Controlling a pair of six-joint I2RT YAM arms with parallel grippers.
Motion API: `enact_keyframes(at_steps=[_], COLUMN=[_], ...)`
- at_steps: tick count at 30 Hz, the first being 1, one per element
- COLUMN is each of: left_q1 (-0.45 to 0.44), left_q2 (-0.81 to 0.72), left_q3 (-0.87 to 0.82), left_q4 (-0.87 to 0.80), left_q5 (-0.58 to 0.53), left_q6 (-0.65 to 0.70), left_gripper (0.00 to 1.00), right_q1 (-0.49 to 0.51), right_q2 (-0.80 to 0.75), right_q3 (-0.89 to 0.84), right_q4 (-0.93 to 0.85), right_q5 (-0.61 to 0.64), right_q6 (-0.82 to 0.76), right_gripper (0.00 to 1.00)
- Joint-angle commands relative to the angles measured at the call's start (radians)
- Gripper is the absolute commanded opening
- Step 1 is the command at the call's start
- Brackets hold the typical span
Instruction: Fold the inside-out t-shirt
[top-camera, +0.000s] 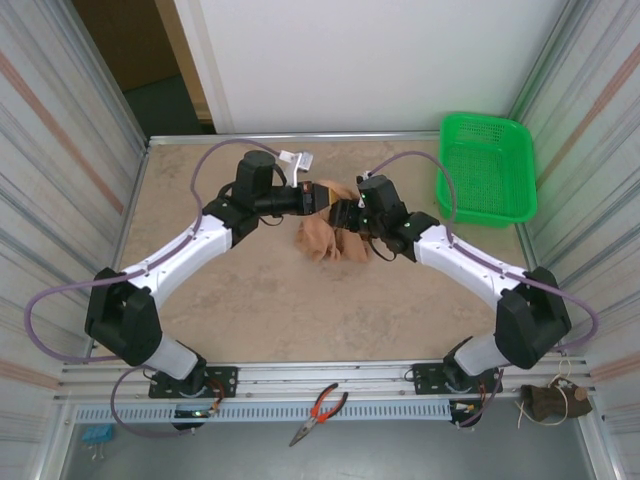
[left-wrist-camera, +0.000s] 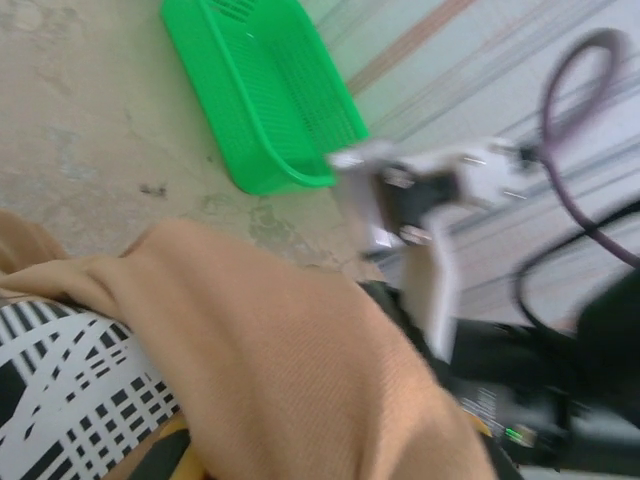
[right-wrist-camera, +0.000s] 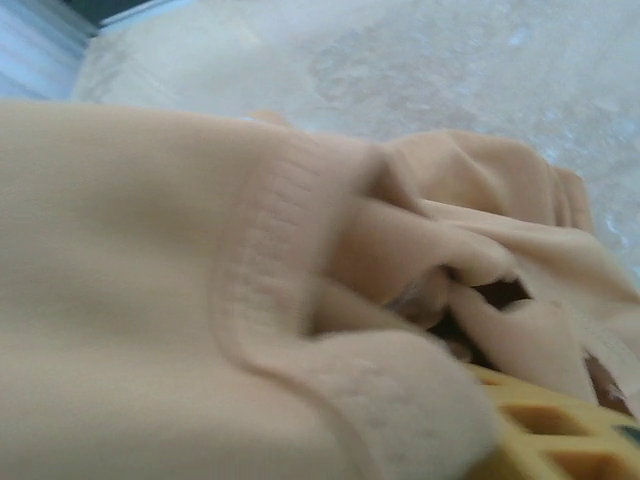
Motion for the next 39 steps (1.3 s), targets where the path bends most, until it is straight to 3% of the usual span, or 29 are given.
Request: enact_keyframes(at_steps=[1, 3, 8, 12, 15, 22, 29, 39], left_q1=[0.026, 0.059, 0.178, 0.245, 0.238, 0.141, 0.031, 0.017], left_q2=[-0.068, -0.078, -0.085, -0.047, -0.056, -0.214, -0.227, -0.172], left_q3=[-0.022, -0.053, -0.151, -0.196, -0.208, -0.240, -0.168, -0.115], left_q4=[0.117, 0.155, 0.198, 0.228, 0.208, 0.106, -0.033, -0.064], left_q5=[0.156, 0.177, 0.101, 0.059, 0.021, -0.146, -0.260, -0.259], left_q6=[-0.038, -0.072, -0.112, -0.125, -0.097, 0.078, 0.309, 0.427], left_gripper=[0.00, 0.00, 0.00, 0.33, 0.47, 0.60, 0.64, 0.66], right_q1=[-0.051, -0.086, -0.165, -0.182, -0.184, -0.185, -0.184, -0.182], right_q2=[0.027, 0.021, -0.071, -0.156, -0.182, -0.172, -0.153, -0.132], right_q3=[0.035, 0.047, 0.048, 0.035, 0.027, 0.039, 0.072, 0.119], right_q4=[-0.009, -0.007, 0.020, 0.065, 0.097, 0.098, 0.067, 0.040], right_q5=[-0.029, -0.130, -0.537, -0.714, -0.746, -0.764, -0.782, -0.786], right_q6=[-0.055, -0.082, -0.145, -0.121, -0.082, -0.074, -0.093, -0.100], right_gripper=[0.25, 0.00, 0.00, 0.00, 0.00, 0.00, 0.00, 0.00])
